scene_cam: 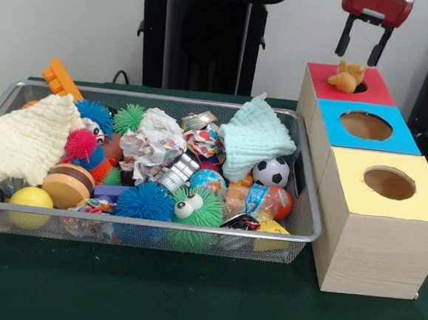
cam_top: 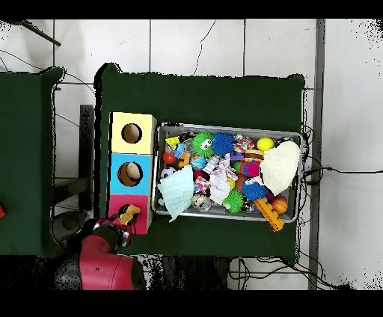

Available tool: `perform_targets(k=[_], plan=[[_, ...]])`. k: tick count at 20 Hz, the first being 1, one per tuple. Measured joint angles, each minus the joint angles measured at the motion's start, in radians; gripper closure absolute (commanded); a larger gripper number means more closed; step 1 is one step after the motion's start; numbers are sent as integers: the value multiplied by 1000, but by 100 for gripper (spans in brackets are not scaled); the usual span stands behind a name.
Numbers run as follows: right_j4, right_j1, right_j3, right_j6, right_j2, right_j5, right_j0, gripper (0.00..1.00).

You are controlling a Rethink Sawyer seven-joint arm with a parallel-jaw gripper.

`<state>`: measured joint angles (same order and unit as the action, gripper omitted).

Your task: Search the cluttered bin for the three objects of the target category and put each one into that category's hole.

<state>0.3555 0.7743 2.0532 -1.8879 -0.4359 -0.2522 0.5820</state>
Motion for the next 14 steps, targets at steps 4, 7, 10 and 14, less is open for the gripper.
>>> perform_targets(k=[4,7,10,14], plan=[[0,16,0,0,-7,-19,1,0],[0,25,0,0,-10,-19,1,0],[0,27,0,0,-10,-19,1,0],[0,26,0,0,-10,-19,0,0]])
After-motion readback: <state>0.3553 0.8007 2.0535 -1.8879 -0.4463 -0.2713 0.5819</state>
